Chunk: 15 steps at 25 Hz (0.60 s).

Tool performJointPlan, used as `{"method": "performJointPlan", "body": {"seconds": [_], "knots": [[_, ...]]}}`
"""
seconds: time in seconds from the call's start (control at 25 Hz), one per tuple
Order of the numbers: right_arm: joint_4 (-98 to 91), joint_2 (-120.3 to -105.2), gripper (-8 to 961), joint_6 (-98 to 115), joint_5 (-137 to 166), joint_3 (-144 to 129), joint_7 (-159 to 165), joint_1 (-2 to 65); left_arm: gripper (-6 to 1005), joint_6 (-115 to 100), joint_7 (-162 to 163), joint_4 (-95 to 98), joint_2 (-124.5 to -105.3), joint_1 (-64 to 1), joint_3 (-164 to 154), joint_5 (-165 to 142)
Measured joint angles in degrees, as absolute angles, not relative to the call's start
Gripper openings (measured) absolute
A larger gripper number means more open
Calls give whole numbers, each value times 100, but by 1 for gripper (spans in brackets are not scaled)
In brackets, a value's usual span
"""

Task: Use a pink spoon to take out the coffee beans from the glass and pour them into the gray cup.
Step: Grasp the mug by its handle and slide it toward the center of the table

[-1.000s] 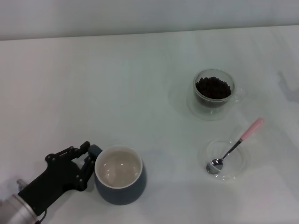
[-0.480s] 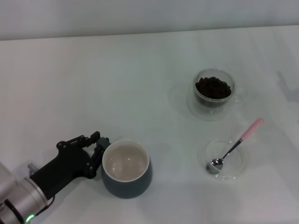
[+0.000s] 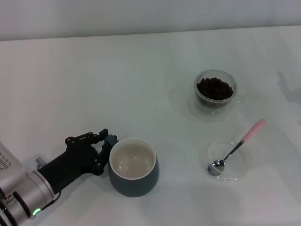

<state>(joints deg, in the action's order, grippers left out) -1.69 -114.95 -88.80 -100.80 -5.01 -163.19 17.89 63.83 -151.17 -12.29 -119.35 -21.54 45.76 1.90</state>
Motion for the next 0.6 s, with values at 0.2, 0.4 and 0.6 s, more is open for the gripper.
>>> {"method": "performJointPlan", "body": {"seconds": [0.2, 0.4, 0.6], "knots": [[-161, -11495, 740, -8881, -10080, -502, -16316, 1775, 257, 6329, -15113, -1231, -11936, -2175, 4573, 190], [-158, -11495, 739, -8883, -10080, -509, -16314, 1768, 264, 6430, -15151, -1248, -11920, -2091, 4570, 180], [-158, -11495, 739, -8876, -10078, -510, -16317, 1772, 274, 6556, -15237, -1282, -11908, -1964, 4603, 140]]}}
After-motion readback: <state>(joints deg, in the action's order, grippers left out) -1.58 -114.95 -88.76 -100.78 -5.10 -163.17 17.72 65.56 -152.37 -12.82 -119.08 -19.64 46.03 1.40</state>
